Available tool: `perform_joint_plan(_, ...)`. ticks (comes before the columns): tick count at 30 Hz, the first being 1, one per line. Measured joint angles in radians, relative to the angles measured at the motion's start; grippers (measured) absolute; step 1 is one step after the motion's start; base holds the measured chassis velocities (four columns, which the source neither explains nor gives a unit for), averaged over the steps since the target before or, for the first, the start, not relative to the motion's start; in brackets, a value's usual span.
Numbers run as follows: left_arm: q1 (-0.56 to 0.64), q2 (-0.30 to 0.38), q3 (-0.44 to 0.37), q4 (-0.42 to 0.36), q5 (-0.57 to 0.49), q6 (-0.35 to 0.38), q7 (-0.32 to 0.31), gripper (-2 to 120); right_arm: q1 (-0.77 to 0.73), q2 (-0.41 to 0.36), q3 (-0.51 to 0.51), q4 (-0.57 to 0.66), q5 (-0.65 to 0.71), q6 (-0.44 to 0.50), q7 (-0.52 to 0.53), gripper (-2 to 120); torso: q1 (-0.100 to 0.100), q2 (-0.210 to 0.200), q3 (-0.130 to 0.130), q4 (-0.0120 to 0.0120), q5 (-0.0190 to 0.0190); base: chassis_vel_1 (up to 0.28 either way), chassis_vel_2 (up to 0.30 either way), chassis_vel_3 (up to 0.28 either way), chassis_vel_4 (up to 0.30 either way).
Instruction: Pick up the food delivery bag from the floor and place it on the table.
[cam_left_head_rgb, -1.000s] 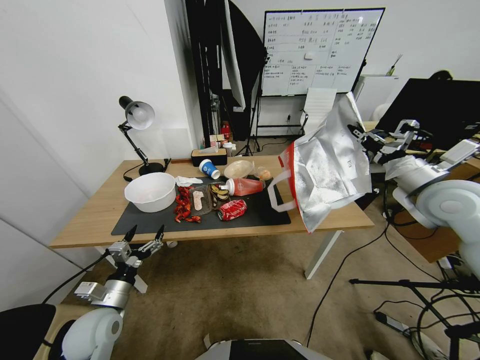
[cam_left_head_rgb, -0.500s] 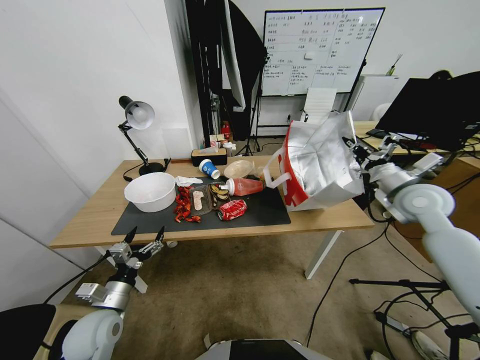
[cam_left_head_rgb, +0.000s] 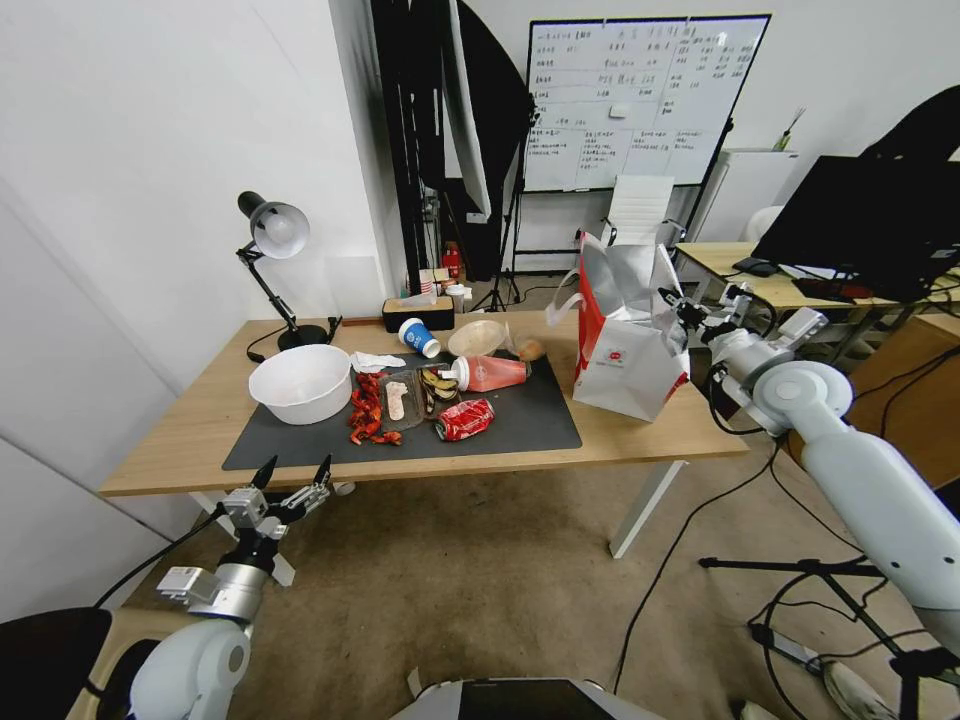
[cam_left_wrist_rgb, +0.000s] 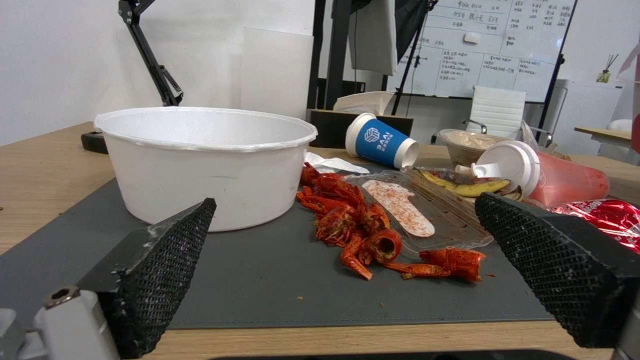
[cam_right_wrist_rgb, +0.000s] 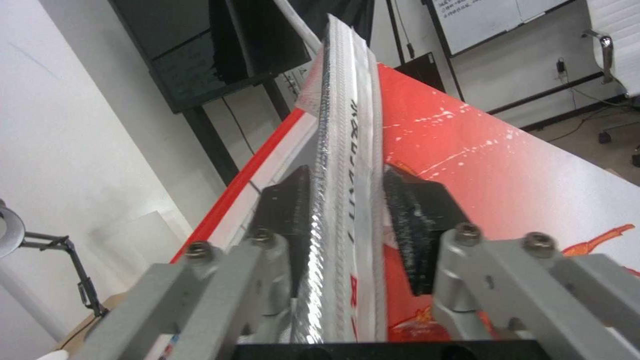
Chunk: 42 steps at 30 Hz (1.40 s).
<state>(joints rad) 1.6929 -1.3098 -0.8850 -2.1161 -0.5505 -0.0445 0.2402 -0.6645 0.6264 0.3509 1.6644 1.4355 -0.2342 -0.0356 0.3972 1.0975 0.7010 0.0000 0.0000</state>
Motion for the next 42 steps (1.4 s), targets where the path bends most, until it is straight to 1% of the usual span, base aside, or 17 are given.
perform_joint_plan(1, 0.000, 0.000, 0.000, 0.000, 0.000, 0.000, 0.000, 100, 0.000, 0.000, 0.000, 0.000, 0.000, 0.000, 0.000, 36, 0.000, 0.000, 0.000, 0.0000, 0.0000, 0.000, 0.000, 0.000, 0.000)
perform_joint_plan(4, -0.004, 0.000, 0.003, 0.004, -0.001, 0.000, -0.001, 100, -0.002, -0.012, 0.001, -0.004, -0.016, 0.004, -0.022, 49, 0.000, 0.000, 0.000, -0.0001, 0.0000, 0.000, 0.000, 0.000, 0.000)
perform_joint_plan(5, -0.004, 0.000, 0.003, 0.004, -0.001, 0.000, -0.001, 100, -0.002, -0.012, 0.001, -0.004, -0.016, 0.004, -0.022, 49, 0.000, 0.000, 0.000, -0.0001, 0.0000, 0.000, 0.000, 0.000, 0.000)
perform_joint_plan(8, -0.006, -0.001, 0.007, 0.007, -0.001, 0.000, -0.002, 100, -0.006, -0.031, 0.015, -0.007, -0.027, 0.013, -0.052, 64, 0.000, 0.000, 0.000, -0.0001, 0.0000, 0.000, 0.000, 0.000, 0.000)
perform_joint_plan(9, -0.006, -0.001, 0.007, 0.007, -0.001, 0.000, -0.002, 100, -0.006, -0.031, 0.015, -0.007, -0.027, 0.013, -0.052, 64, 0.000, 0.000, 0.000, -0.0001, 0.0000, 0.000, 0.000, 0.000, 0.000)
perform_joint_plan(11, -0.006, -0.003, 0.011, 0.007, -0.001, -0.001, -0.003, 100, -0.011, -0.046, 0.029, -0.011, -0.048, 0.028, -0.082, 76, 0.000, 0.000, 0.000, -0.0001, 0.0000, 0.000, 0.000, 0.000, 0.000)
perform_joint_plan(12, -0.006, -0.003, 0.011, 0.007, -0.001, -0.001, -0.003, 100, -0.011, -0.046, 0.029, -0.011, -0.048, 0.028, -0.082, 76, 0.000, 0.000, 0.000, -0.0001, 0.0000, 0.000, 0.000, 0.000, 0.000)
perform_joint_plan(14, -0.006, -0.004, 0.012, 0.006, -0.001, -0.001, -0.004, 100, -0.016, -0.055, 0.037, -0.014, -0.059, 0.036, -0.096, 81, 0.000, 0.000, 0.000, 0.0001, 0.0001, 0.000, 0.000, 0.000, 0.000)
perform_joint_plan(17, -0.002, -0.005, 0.012, 0.000, -0.002, -0.004, -0.005, 100, -0.040, -0.075, 0.065, -0.030, -0.095, 0.057, -0.122, 96, 0.000, 0.000, 0.000, 0.0000, 0.0001, 0.000, 0.000, 0.000, 0.000)
perform_joint_plan(21, -0.001, -0.006, 0.011, -0.005, -0.003, -0.006, -0.006, 100, -0.067, -0.083, 0.091, -0.031, -0.112, 0.061, -0.132, 100, 0.000, 0.000, 0.000, 0.0000, 0.0001, 0.000, 0.000, 0.000, 0.000)
perform_joint_plan(25, -0.001, -0.009, 0.011, -0.011, -0.004, -0.007, -0.009, 100, -0.118, -0.092, 0.145, -0.017, -0.127, 0.067, -0.139, 100, 0.000, 0.000, 0.000, -0.0001, 0.0001, 0.000, 0.000, 0.000, 0.000)
perform_joint_plan(27, -0.001, -0.011, 0.013, -0.013, -0.005, -0.008, -0.010, 100, -0.162, -0.105, 0.191, 0.006, -0.128, 0.075, -0.149, 100, 0.000, 0.000, 0.000, -0.0002, -0.0001, 0.000, 0.000, 0.000, 0.000)
perform_joint_plan(32, -0.001, -0.011, 0.014, -0.018, -0.005, -0.011, -0.012, 100, -0.204, -0.112, 0.234, 0.048, -0.126, 0.089, -0.154, 100, 0.000, 0.000, 0.000, -0.0001, 0.0001, 0.000, 0.000, 0.000, 0.000)
perform_joint_plan(38, 0.003, -0.008, 0.006, -0.025, -0.012, -0.019, -0.016, 100, -0.260, -0.102, 0.301, 0.158, -0.117, 0.164, -0.135, 100, 0.000, 0.000, 0.000, 0.0001, 0.0000, 0.000, 0.000, 0.000, 0.000)
perform_joint_plan(39, 0.004, -0.005, 0.004, -0.027, -0.017, -0.027, -0.025, 100, -0.285, -0.094, 0.336, 0.210, -0.119, 0.174, -0.108, 100, 0.000, 0.000, 0.000, 0.0002, -0.0002, 0.000, 0.000, 0.000, 0.000)
perform_joint_plan(40, 0.004, -0.005, 0.004, -0.027, -0.017, -0.027, -0.025, 100, -0.285, -0.094, 0.336, 0.210, -0.119, 0.174, -0.108, 100, 0.000, 0.000, 0.000, 0.0002, -0.0002, 0.000, 0.000, 0.000, 0.000)
perform_joint_plan(42, 0.005, -0.005, 0.003, -0.028, -0.027, -0.031, -0.031, 100, -0.319, -0.079, 0.376, 0.282, -0.151, 0.175, -0.056, 100, 0.000, 0.000, 0.000, 0.0001, -0.0003, 0.000, 0.000, 0.000, 0.000)
